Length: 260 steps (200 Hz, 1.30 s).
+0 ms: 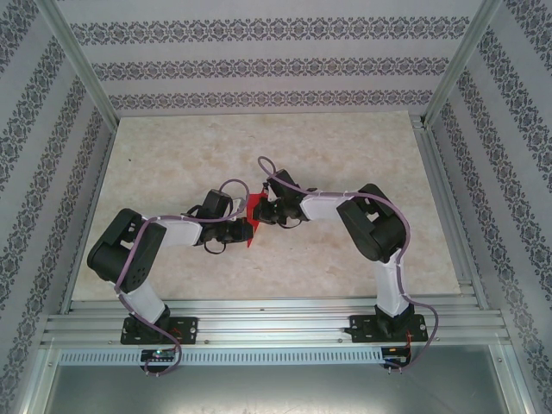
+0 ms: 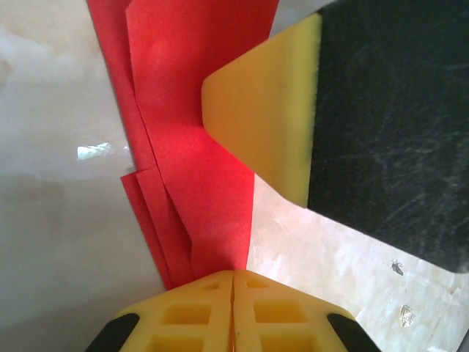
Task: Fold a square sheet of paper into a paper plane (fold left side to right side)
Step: Fold the wing for the fifth time at the center of the table.
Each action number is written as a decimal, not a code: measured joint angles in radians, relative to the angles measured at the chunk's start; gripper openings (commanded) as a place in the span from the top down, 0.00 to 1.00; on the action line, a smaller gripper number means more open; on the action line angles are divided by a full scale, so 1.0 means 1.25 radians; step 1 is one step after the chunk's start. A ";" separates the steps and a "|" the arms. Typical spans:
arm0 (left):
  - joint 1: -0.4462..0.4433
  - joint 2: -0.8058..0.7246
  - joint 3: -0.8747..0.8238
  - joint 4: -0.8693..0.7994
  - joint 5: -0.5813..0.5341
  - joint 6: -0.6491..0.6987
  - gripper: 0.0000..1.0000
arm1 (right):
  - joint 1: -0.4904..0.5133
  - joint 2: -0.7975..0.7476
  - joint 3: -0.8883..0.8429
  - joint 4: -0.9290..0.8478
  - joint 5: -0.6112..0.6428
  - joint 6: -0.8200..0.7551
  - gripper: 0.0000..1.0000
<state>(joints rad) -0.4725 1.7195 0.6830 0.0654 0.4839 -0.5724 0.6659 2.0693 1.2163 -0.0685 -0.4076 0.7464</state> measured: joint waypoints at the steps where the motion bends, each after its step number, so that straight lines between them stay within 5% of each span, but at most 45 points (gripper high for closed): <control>1: 0.000 0.000 -0.001 0.001 0.000 0.000 0.91 | 0.000 0.000 0.001 -0.001 0.000 -0.001 0.93; 260: 0.000 -0.008 -0.044 0.074 0.000 0.000 0.91 | -0.123 0.120 0.262 -0.214 0.057 -0.203 0.90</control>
<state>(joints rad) -0.4728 1.7100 0.6285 0.1585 0.4835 -0.5728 0.5121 2.2196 1.5436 -0.3359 -0.3359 0.4927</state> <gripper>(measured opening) 0.087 0.104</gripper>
